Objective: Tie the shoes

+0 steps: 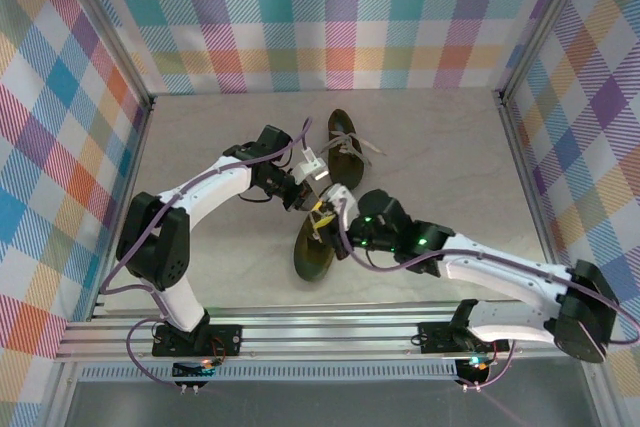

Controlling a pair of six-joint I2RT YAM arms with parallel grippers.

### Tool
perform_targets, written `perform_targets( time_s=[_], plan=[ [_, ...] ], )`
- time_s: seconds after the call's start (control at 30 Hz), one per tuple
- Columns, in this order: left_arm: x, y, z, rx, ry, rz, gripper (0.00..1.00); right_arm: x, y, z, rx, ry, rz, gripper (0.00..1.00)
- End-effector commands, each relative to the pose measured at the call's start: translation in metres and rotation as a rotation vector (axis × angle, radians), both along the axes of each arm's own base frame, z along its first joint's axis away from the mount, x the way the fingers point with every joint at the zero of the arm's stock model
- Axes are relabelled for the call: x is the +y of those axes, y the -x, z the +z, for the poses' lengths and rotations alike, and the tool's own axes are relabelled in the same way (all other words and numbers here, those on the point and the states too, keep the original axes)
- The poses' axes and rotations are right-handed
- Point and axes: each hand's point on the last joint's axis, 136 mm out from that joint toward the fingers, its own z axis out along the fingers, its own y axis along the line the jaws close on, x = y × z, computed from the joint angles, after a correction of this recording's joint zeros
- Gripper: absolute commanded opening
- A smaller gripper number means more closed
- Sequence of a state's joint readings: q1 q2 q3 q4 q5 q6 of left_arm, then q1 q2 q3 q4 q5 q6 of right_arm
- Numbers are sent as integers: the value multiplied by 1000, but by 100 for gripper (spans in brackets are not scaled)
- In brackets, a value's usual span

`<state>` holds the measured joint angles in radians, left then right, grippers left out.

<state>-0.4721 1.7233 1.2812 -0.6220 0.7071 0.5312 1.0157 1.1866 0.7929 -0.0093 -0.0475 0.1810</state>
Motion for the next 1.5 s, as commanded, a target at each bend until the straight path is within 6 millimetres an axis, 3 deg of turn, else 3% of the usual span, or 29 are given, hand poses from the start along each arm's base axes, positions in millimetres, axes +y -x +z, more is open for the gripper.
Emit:
perform_targets(
  time_s=[0.0,0.4,0.5,0.63,0.73,0.8,0.87,0.93,1.03,1.17,1.3,1.47],
  plan=[
    [-4,-6,15,-18,50,-4,0,36,6,19,-101,-57,103,0],
    [-1,-10,15,-2,63,10,0,113,26,-19,-188,-14,224,0],
    [-1,-10,15,1,68,7,0,126,26,-28,-207,11,231,0],
    [-1,-9,14,7,69,6,0,131,13,-46,-222,55,171,0],
    [-2,-8,13,17,75,5,0,130,2,-58,-225,113,128,13],
    [-3,-9,13,21,83,16,0,128,2,-58,-211,126,118,36],
    [-5,-12,16,21,103,35,0,123,4,-50,-195,117,112,49],
    [-7,-13,19,17,121,50,0,114,6,-38,-179,98,91,50],
    [-6,-8,18,15,129,69,0,83,2,-22,-155,55,-28,50],
    [-4,4,4,-2,90,63,0,3,-32,-20,-76,62,-397,45],
    [-6,12,-7,-24,28,31,0,-69,-53,-50,171,50,-625,44],
    [-9,15,-7,-54,-33,-7,0,-122,-61,-102,377,257,-653,40]
  ],
)
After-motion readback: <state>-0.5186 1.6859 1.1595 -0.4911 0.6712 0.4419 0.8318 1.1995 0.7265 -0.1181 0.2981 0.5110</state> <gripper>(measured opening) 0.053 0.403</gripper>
